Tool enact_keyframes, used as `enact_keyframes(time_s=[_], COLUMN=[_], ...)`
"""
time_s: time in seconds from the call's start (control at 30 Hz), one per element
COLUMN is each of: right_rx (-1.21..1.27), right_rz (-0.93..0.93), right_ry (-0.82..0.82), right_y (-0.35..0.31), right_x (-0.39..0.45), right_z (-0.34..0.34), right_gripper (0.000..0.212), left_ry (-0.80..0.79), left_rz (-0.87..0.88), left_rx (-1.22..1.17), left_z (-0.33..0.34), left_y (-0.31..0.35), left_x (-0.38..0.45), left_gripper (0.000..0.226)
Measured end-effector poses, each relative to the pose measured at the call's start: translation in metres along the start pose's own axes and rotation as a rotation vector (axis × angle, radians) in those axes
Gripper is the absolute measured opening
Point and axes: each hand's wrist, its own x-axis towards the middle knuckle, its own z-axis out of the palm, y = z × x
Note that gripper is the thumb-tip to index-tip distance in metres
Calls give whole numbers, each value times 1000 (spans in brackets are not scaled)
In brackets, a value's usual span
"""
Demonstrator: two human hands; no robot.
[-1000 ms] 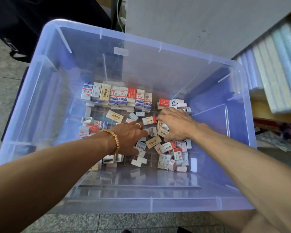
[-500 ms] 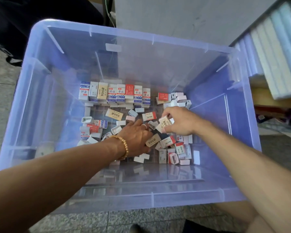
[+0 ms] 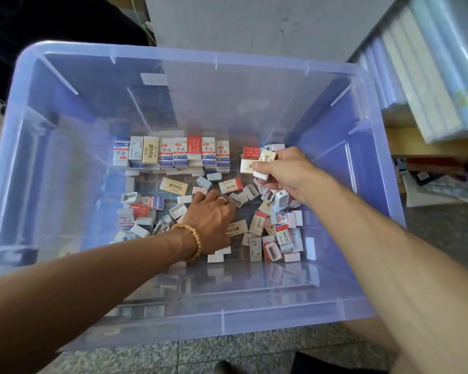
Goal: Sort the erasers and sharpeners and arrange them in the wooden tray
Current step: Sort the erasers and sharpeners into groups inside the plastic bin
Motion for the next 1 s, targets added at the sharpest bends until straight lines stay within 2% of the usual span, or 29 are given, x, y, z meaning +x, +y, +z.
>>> enact_keyframes(time_s=[0.07, 0.17, 0.23, 0.33, 0.43, 0.67, 0.77, 1.0], right_rx=[181, 484, 582, 510, 342, 352, 386, 415], right_rz=[39, 83, 88, 106, 98, 54, 48, 39], right_ry=[-25, -74, -103, -105, -46, -2, -17, -37], right_y=[-3, -9, -13, -15, -13, -15, -19, -21], right_x=[1, 1, 2, 8, 16, 23, 24, 23], right_z=[3, 8, 12, 18, 23, 35, 43, 51], right_gripper=[12, 20, 17, 12, 20, 17, 17, 25], left_ry=[5, 16, 1, -14, 9, 17, -33, -22], left_rz=[-2, 10, 28, 59, 51, 74, 21, -188], left_rx=[-7, -30, -47, -47, -72, -115, -243, -680], left_z=[1, 1, -1, -3, -1, -2, -15, -55], left_y=[0, -1, -4, -11, -13, -10, -13, -32], left_x=[0, 1, 1, 1, 1, 0, 1, -17], left_gripper=[35, 35, 40, 43, 38, 25, 23, 17])
